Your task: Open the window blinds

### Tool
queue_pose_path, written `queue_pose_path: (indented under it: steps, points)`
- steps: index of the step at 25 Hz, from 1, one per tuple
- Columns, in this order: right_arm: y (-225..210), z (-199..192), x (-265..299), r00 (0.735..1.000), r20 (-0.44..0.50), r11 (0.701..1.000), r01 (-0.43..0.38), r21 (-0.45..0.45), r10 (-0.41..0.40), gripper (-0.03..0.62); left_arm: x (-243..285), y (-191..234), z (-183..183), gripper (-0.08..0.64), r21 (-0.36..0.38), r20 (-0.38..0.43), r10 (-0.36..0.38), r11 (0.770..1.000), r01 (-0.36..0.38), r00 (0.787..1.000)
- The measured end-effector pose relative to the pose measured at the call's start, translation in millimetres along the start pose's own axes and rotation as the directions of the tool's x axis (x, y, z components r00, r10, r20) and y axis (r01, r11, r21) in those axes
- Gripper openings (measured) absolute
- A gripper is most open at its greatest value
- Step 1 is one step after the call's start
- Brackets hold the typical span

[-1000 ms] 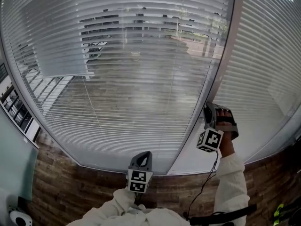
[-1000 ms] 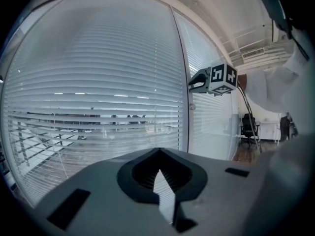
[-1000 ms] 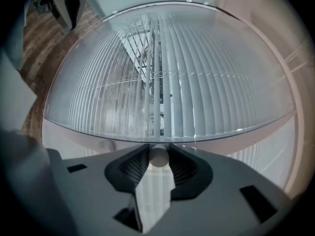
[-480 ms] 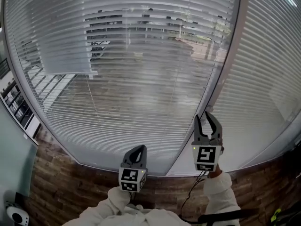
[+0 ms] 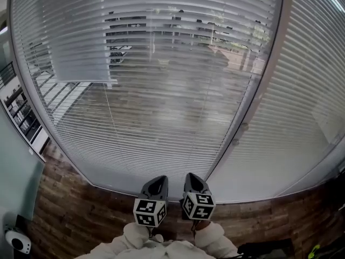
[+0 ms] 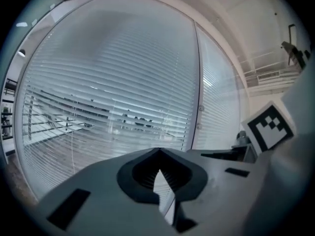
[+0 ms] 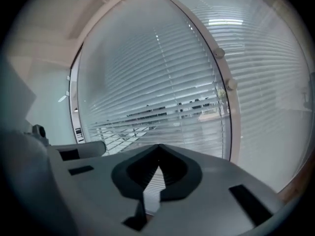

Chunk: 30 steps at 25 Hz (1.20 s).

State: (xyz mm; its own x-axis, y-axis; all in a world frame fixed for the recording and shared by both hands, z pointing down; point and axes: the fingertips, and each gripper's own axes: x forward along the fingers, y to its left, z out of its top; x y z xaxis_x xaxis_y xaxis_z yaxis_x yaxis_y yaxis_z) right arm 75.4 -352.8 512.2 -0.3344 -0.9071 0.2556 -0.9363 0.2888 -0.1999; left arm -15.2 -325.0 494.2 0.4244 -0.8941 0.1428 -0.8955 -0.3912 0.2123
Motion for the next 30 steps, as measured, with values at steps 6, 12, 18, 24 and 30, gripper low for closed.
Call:
queue_pose_path:
  steps: [6,12,18,24,30]
  points:
    - [6.9,26.8,-12.1,0.996,0.085,1.000,-0.014,0.019,0.013,0.012,-2.7,-7.8,15.4,0.000,0.034,0.043,-0.005,0.999,0.004,0.999]
    - [14.3,19.1,-17.2,0.997,0.069,0.999,-0.036,0.018,0.035,0.012,-3.7,-8.3,14.5,0.000,0.042,0.042,-0.005,0.999,0.003,0.999]
    - [14.5,20.5,-23.6,0.997,0.074,1.000,-0.026,-0.001,0.026,0.012,-3.3,-14.2,14.8,0.000,0.043,0.041,-0.019,0.999,0.017,0.999]
    - [8.0,22.1,-28.5,0.997,0.081,1.000,-0.005,-0.008,0.006,0.012,-4.5,-16.6,11.8,0.000,0.041,0.036,-0.027,0.999,0.025,0.999]
    - [5.6,19.3,-32.1,0.997,0.075,1.000,0.000,-0.012,0.001,0.012,-5.1,-18.9,11.1,0.000,0.043,0.035,-0.028,0.999,0.027,0.999]
